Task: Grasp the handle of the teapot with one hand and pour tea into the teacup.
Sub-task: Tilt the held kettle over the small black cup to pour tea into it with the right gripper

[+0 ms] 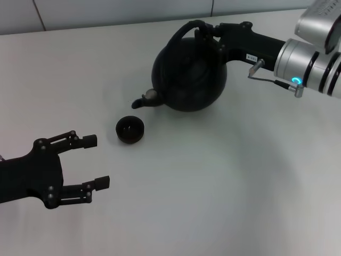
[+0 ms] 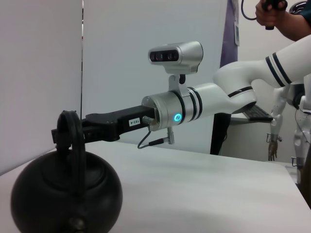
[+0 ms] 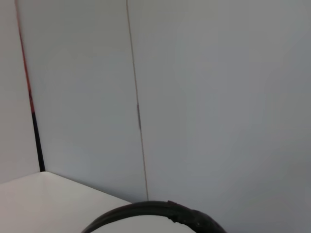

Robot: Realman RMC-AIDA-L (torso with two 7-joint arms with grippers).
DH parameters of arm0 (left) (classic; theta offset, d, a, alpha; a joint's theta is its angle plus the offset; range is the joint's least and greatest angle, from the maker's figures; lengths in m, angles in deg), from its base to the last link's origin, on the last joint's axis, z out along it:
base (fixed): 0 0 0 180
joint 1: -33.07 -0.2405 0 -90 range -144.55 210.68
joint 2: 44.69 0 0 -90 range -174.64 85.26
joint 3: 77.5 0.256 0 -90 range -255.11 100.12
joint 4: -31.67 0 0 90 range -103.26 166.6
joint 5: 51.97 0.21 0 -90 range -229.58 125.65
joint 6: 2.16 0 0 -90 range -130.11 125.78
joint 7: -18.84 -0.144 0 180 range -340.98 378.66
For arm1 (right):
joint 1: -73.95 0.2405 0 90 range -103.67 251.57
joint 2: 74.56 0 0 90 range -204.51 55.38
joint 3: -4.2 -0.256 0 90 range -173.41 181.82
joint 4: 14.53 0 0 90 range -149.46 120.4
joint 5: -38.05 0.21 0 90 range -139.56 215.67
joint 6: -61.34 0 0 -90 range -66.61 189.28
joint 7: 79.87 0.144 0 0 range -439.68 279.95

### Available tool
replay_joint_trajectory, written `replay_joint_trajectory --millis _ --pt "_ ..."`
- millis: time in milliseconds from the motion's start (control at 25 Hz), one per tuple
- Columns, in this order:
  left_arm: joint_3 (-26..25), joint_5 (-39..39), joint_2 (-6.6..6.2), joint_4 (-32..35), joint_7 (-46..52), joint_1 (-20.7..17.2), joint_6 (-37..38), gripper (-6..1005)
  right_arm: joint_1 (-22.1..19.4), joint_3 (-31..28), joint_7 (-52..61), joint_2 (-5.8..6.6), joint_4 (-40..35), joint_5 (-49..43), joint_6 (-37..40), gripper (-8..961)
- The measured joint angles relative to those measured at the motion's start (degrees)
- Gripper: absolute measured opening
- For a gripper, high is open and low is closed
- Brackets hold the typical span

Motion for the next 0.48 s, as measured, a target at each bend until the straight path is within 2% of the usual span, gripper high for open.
replay_joint_trajectory --millis 480 --pt "0.0 0.0 0.14 0.0 0.0 -0.2 -0.6 849 0.9 2.0 0.0 0.01 -3.3 -2.4 -0.4 169"
